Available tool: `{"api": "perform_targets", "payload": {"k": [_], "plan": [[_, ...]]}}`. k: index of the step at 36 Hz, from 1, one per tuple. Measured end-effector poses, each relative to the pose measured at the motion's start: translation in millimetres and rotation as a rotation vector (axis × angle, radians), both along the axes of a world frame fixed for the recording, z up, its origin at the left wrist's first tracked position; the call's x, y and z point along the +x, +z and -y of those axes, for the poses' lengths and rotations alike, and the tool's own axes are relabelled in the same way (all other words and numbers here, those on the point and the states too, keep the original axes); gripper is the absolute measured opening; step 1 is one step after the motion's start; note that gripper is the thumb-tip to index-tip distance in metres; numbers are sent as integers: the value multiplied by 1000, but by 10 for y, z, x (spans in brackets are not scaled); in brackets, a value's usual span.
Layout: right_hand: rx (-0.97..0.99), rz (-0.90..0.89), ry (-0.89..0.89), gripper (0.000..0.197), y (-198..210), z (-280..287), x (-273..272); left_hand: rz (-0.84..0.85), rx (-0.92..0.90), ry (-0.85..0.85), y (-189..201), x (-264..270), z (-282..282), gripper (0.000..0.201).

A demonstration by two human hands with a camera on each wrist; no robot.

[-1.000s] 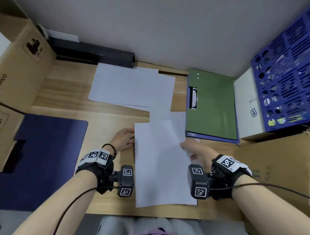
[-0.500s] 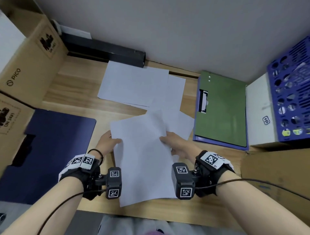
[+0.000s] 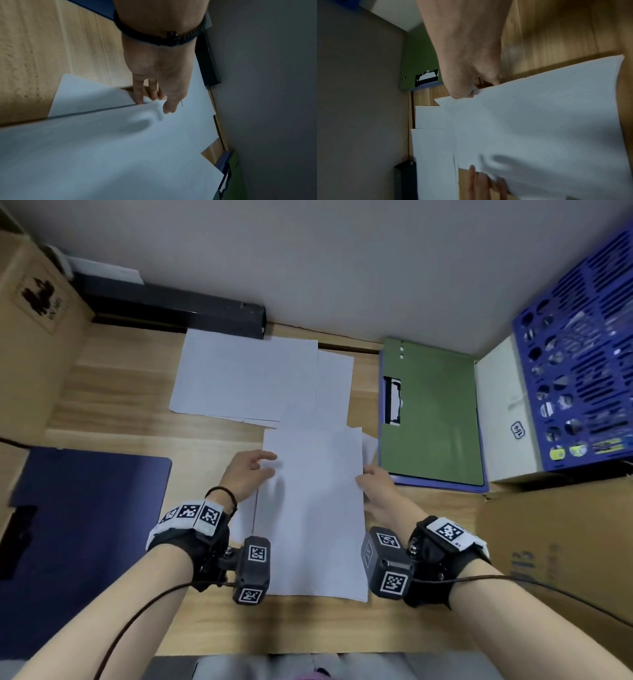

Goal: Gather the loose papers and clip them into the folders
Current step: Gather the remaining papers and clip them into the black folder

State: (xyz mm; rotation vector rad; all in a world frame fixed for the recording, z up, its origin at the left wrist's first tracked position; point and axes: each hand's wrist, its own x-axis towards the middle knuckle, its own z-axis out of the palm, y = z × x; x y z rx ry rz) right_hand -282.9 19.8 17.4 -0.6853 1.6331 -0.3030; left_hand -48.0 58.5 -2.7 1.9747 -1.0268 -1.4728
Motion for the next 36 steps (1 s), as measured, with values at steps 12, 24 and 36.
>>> {"api": "perform_targets", "payload": {"k": [12,24,36], "plan": [[67,67,-29,33,-88,64,103,-121,110,179,-139,155,-116,59],[-89,179,115,26,-8,97,292,-283,-220,299,317,275,-136,27],[-591,282,-15,32,738,483,434,-414,-620,418,987,300,203,47]]}}
